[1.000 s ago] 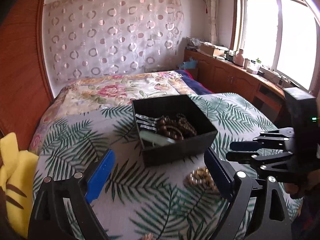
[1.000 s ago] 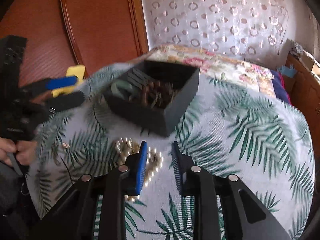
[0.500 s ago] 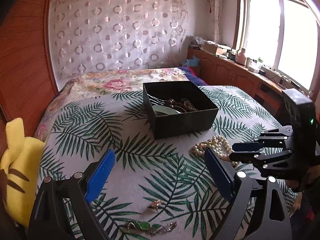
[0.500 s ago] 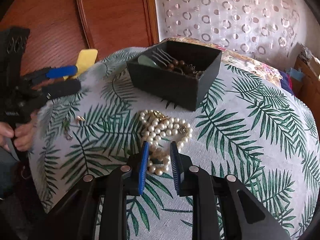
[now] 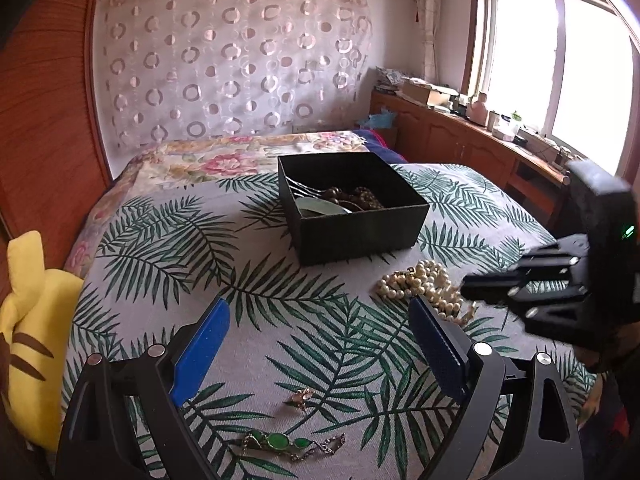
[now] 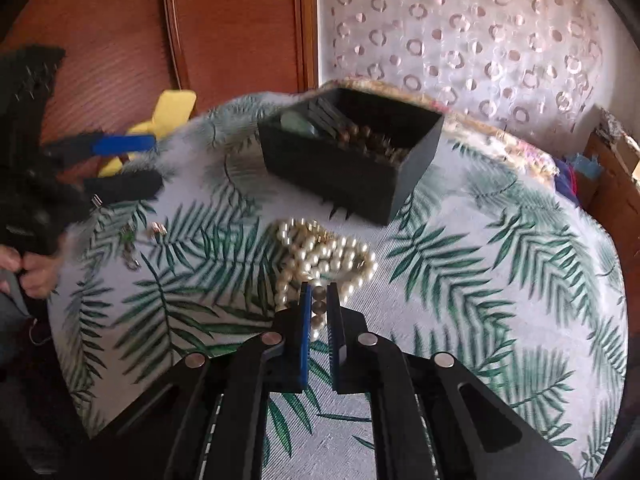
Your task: Organize jewelry
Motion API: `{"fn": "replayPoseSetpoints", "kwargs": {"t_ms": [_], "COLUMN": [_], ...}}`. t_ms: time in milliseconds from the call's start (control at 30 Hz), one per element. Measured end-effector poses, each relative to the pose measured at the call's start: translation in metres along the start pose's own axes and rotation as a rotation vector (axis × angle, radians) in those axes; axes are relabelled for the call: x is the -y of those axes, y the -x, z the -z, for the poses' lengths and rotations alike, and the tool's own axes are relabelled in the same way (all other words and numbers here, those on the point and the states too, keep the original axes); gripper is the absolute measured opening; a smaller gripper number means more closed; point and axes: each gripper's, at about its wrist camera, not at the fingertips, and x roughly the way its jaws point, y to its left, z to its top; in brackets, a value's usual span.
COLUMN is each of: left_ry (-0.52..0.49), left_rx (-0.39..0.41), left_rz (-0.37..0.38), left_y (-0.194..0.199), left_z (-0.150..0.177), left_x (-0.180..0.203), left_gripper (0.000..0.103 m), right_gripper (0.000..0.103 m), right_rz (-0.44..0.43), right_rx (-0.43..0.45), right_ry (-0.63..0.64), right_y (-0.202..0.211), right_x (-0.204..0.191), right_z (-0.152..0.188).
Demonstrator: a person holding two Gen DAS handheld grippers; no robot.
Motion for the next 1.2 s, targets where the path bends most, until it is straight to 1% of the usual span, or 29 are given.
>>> {"fn": "replayPoseSetpoints", "kwargs": {"t_ms": [500, 733, 867, 933, 1000, 1033, 1100, 1167, 1200], "left_ry": [0.038, 0.014, -0.018, -0.044, -0.066, -0.088, -0.121, -0.143, -0.152], "left_rx": [-0.011, -0.026, -0.044, -0.054, -0.077, -0.094, -0.121, -0.143, -0.155], "left_rz": [-0.001, 0.031, 0.059, 0.079, 0.097, 0.108, 0.112, 0.115, 0.123], "left_y": [0.001, -0.007, -0.018, -0.025, -0.033, -0.040, -0.051, -0.060, -0.065], "left_z": [0.005, 0.001, -0.003, -0.007, -0.010, -0.012, -0.014, -0.016, -0.017], "left_x": [-0.012, 0.002, 0.016, 0.026, 0.036, 0.043, 0.053, 0.061, 0.064], "left_gripper": [0.087, 0.087, 0.087, 0.082, 0.072, 0.070, 0.059, 0.052, 0.045], "right_gripper": [0.008, 0.008, 0.008, 0.008, 0.008, 0.008, 0.008, 0.008, 0.008], "right_rz": [0.047, 0.084, 0.101, 0.108, 0.112, 0.113, 0.114, 0.115, 0.116], "right_rx": [0.216, 0.284, 0.297, 0.292, 0.285, 0.281, 0.275, 0.269, 0.266], "right_ry": [-0.012, -0.005, -0.011, -0.019, -0.028, -0.033, -0.042, -0.049, -0.051], "right_y": [0.088, 0.119, 0.126, 0.126, 0.124, 0.122, 0.118, 0.115, 0.113], "right_x": [0.012, 0.016, 0.022, 0.026, 0.031, 0.033, 0.037, 0.039, 0.040], "right_z": [-0.040, -0.048, -0.047, -0.045, -0.043, -0.042, -0.040, -0.039, -0.038]}}
